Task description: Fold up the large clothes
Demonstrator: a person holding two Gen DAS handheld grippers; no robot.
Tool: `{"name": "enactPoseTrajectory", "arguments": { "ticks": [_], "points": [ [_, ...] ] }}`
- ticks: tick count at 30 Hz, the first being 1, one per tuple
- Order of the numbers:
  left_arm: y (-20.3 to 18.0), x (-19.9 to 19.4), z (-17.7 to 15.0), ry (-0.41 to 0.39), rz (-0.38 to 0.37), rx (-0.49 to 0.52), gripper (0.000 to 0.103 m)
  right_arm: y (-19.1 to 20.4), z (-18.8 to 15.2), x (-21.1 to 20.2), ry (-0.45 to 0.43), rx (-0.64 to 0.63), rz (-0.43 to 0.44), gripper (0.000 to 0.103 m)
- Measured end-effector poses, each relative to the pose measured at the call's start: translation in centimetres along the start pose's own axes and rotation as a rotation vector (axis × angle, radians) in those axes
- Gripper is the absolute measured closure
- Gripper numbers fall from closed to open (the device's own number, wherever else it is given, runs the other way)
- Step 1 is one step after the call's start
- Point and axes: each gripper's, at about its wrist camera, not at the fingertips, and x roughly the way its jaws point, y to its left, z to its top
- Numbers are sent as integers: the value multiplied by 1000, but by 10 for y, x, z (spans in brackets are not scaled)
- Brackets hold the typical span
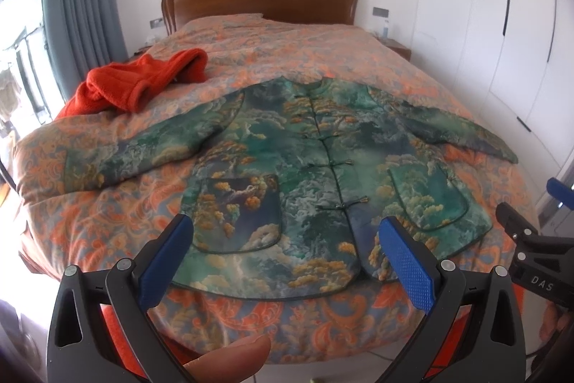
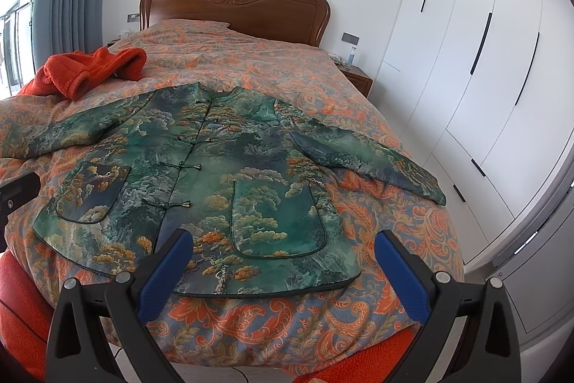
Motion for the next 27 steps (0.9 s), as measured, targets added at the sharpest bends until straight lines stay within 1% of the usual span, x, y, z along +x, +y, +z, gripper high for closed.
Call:
{"name": "enactPoseTrajectory", "arguments": {
  "ticks": [5,12,17,22,27],
  "points": [
    [4,2,-2,5,15,3,0,-1,1,-3,-12,20,2,0],
    [10,-3,-2,-4,11,-1,0,-3,2,-2,-13,32,7,0],
    [9,-2,-3,-6,19,15,0,-5,2,-5,-24,35,11,0],
    [9,0,-5,10,6,13,0,-10,2,-5,-23,47,-2,0],
    [9,-5,-4,1,11,13,0,-19,1,-9,-28,64,-18,0]
  ]
}}
